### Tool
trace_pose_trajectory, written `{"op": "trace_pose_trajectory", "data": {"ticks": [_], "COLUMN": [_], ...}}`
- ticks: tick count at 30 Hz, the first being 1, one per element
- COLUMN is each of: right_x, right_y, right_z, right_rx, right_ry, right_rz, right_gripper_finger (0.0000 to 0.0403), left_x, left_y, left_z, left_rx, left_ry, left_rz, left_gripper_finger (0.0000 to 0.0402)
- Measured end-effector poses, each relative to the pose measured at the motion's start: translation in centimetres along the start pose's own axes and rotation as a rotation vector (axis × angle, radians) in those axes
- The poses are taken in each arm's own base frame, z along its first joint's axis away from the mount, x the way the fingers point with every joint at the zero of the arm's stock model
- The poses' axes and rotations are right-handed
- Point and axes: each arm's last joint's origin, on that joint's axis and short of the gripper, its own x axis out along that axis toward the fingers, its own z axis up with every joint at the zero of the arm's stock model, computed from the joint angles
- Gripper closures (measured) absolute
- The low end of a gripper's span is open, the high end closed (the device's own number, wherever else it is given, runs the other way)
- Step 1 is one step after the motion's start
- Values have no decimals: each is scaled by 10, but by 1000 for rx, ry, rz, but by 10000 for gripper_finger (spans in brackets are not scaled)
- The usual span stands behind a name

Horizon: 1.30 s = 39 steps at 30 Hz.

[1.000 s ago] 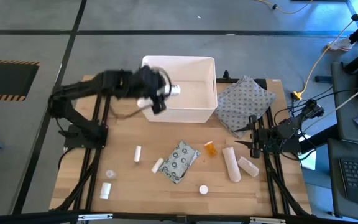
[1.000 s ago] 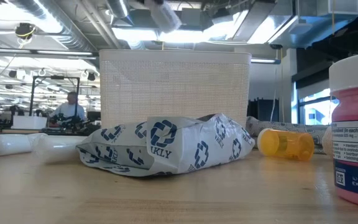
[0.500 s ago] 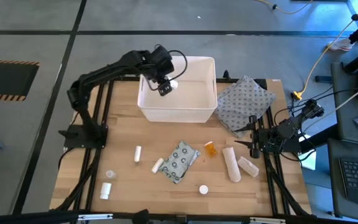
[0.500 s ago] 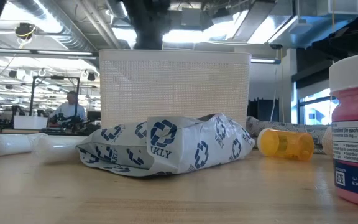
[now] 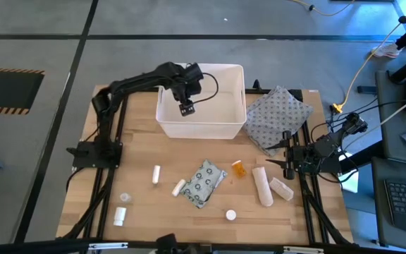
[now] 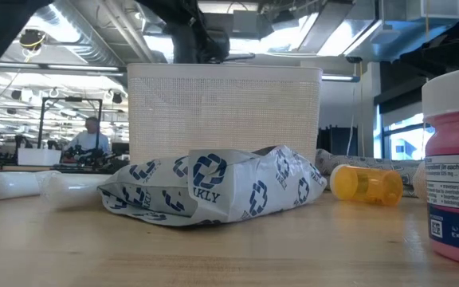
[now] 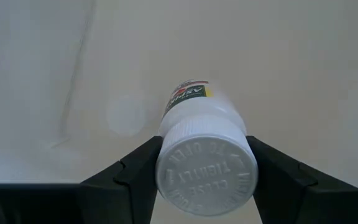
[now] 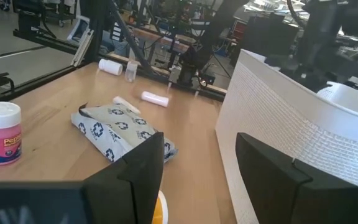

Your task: Pick & place medical supplies in basket/bin

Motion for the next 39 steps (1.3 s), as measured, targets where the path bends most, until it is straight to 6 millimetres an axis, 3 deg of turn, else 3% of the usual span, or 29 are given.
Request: {"op": "trace_pose_trajectory", "data": {"ticks": [16,26,39], "right_x": [0,0,0], "right_y": [0,0,0], "right_z": [0,0,0], "right_rx": [1,1,1], "right_ry": [0,0,0], "right_rz": [0,0,0], "right_gripper_finger": [201,201,201], "left_x": [46,45,45], "left_y": [8,10,10], "left_z": [3,3,2], "left_rx": [-21,-32,-22], "left_ry": [156,150,156], "left_rz": [7,20,18], "left_gripper_finger": [197,195,152]}}
